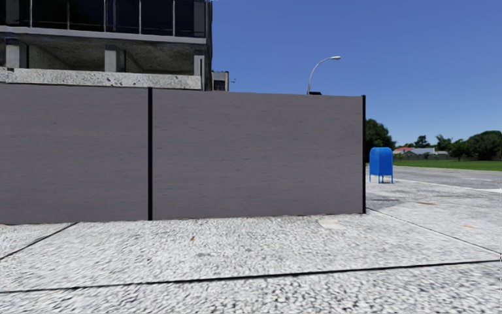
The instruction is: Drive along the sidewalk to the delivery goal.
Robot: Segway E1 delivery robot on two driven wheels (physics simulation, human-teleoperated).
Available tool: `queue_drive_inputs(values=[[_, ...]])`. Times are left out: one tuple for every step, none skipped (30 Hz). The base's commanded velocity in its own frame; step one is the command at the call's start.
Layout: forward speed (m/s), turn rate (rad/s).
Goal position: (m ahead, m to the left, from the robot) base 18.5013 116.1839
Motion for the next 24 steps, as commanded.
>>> queue_drive_inputs(values=[[0.51, 0.58], [0.52, 0.58], [0.52, 0.58], [0.54, 0.58], [0.54, 0.58], [0.54, 0.58], [0.54, 0.58], [0.55, 0.58], [0.55, 0.58], [0.55, 0.58], [0.56, 0.58], [0.59, 0.58], [0.59, 0.58], [0.64, 0.58], [0.66, 0.58], [0.69, 0.58], [0.69, 0.58], [0.71, 0.58], [0.71, 0.58], [0.71, 0.58], [0.72, 0.58], [0.73, 0.58], [0.74, 0.58], [0.74, 0.58]])
